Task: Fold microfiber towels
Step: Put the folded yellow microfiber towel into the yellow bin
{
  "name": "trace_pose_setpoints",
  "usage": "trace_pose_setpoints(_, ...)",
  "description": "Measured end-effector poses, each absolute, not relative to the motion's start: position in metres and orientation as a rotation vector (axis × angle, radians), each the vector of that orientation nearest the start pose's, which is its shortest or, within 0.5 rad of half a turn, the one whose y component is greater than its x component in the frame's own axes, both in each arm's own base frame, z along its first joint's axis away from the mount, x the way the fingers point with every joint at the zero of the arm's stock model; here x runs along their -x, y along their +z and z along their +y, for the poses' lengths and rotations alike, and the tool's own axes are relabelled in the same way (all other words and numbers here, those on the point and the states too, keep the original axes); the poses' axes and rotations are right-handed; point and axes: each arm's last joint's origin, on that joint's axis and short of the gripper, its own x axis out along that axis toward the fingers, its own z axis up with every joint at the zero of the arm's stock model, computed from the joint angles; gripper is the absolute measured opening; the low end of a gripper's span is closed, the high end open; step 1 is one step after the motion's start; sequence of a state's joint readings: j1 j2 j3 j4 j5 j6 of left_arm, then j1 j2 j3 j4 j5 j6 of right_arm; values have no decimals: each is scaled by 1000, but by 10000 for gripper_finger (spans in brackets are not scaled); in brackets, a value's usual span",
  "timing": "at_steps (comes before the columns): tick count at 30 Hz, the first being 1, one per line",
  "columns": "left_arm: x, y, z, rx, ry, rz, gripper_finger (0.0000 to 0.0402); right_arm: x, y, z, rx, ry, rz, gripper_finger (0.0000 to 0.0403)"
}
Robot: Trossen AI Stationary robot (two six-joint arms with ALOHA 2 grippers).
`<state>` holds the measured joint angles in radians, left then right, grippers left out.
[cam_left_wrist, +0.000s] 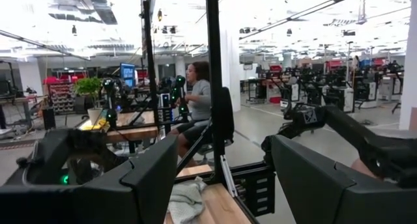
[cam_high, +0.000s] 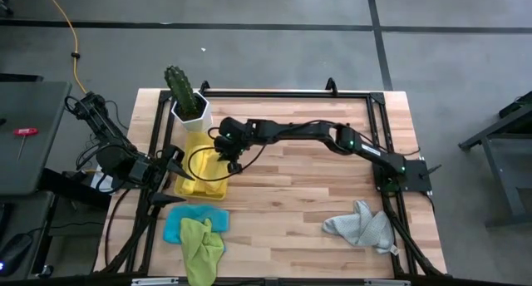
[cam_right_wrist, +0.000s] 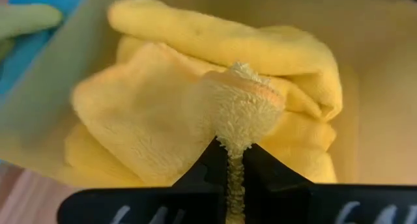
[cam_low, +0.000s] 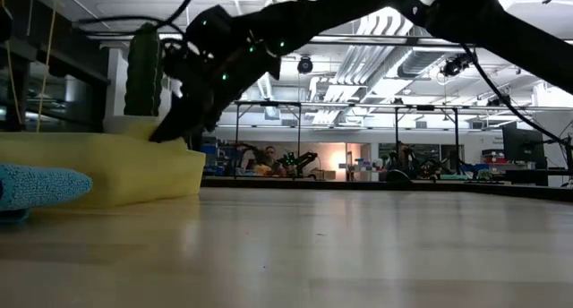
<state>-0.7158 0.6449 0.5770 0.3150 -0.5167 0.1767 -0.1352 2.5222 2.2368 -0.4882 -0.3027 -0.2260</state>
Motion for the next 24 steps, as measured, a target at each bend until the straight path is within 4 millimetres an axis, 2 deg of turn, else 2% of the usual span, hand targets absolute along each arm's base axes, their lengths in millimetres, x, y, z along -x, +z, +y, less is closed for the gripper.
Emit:
trace_pose_setpoints(4,-122,328,-87,-34,-179,-216,239,-553,167,-67,51,226,753,0)
trace_pose_setpoints(10,-122,327,-87,-36,-176,-214,239,-557,171,-70,67,116,719,0)
trace_pose_setpoints(13,-122,327,-87,-37,-176,-214,239,-557,172,-71,72,82,718,14)
trace_pose_setpoints(16,-122,327,-87,-38,-176,-214,239,-557,172,-72,98,18,727,54)
trace_pose_setpoints(20,-122,327,-87,-45,-176,-215,239,-560,176,-74,171,-81,686,127)
trace_pose_setpoints(24,-122,327,-87,-45,-176,-215,239,-562,186,-74,213,-96,678,188)
